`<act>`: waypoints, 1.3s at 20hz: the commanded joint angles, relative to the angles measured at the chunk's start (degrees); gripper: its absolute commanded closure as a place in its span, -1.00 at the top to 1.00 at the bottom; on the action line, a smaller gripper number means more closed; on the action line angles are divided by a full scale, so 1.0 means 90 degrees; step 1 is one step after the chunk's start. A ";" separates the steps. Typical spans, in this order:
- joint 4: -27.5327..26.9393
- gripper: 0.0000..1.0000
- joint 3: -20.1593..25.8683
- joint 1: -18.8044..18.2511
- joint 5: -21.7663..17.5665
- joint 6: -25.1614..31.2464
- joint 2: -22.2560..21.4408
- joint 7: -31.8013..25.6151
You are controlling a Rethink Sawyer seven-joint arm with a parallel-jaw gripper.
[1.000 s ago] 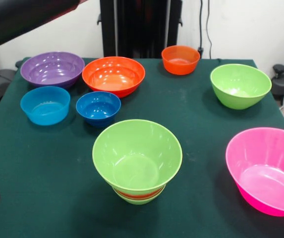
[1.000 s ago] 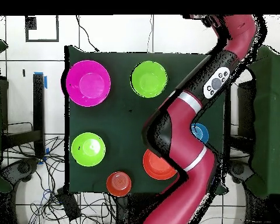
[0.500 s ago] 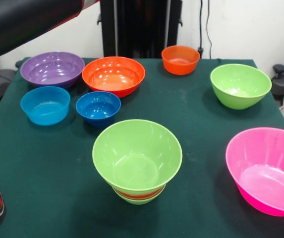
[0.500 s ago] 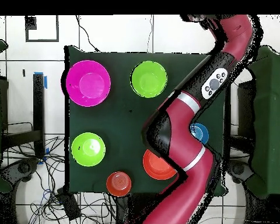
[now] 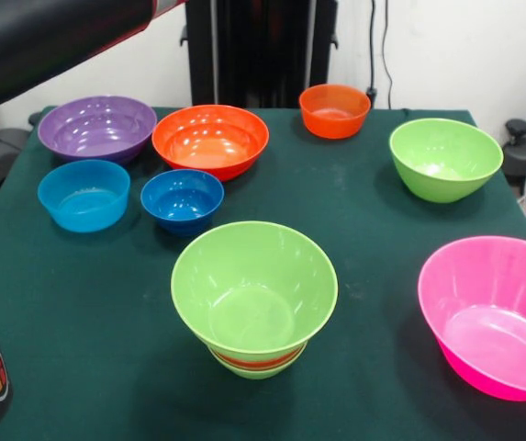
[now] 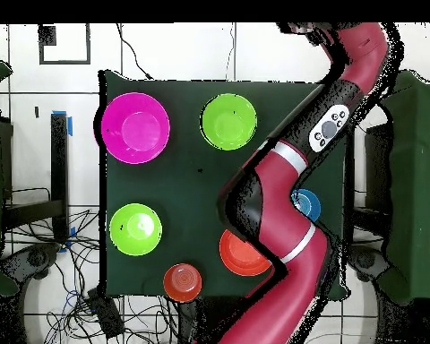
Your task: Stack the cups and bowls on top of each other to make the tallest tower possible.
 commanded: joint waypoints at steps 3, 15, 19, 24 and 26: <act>-0.0746 1.00 -0.1118 0.0415 -0.0653 0.1474 -0.0551 0.1000; -0.0709 1.00 -0.1271 0.0557 -0.0550 0.1915 -0.0930 0.1333; -0.0703 1.00 -0.1290 0.0559 -0.0556 0.1957 -0.1003 0.1438; -0.0703 1.00 -0.1297 0.0564 -0.0557 0.2022 -0.1052 0.1323; -0.0696 1.00 -0.1316 0.0567 -0.0564 0.2061 -0.1060 0.1326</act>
